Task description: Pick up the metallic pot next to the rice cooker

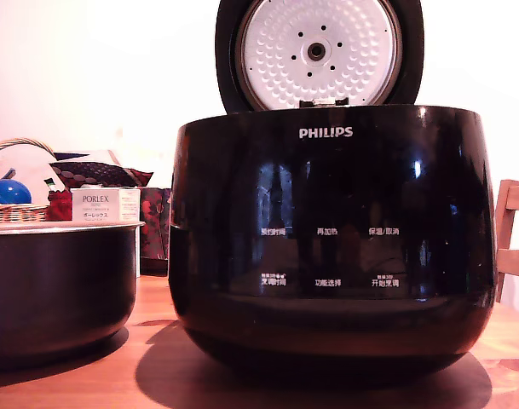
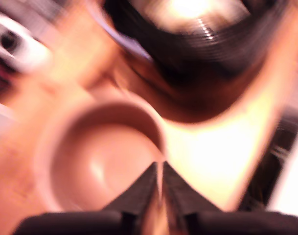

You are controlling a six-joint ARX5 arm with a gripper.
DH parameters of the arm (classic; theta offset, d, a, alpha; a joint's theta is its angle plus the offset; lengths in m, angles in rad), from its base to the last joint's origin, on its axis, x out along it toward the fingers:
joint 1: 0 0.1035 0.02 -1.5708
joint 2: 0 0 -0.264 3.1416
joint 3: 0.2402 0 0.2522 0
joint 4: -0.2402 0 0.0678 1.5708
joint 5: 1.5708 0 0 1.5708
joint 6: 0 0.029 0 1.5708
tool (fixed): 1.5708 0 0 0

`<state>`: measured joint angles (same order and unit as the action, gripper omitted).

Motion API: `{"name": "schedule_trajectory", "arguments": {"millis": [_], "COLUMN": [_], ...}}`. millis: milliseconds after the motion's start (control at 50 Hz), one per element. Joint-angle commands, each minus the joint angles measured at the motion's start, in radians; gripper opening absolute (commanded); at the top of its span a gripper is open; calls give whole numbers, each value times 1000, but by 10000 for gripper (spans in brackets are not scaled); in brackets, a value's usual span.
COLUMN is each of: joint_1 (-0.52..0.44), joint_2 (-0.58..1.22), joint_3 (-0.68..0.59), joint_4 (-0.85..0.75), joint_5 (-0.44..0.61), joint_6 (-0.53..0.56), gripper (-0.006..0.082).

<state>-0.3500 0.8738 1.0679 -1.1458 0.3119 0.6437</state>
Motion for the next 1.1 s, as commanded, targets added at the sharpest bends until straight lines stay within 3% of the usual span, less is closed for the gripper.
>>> {"name": "schedule_trajectory", "arguments": {"millis": [0,100,220,300,540,660,1080], "joint_1": [1,1,1,1,-6,-6,-25], "joint_2": [38,97,176,229,361,410,569], "joint_3": [-10,-10,-10,-10,-10,-10,-10], "joint_4": [-19,-43,-42,-42,-26,-6,69], "joint_5": [3,3,2,-6,-6,-24,-115], "joint_6": [20,20,24,42,46,48,47], "gripper": [111,203,425,518,531,600,597]}}
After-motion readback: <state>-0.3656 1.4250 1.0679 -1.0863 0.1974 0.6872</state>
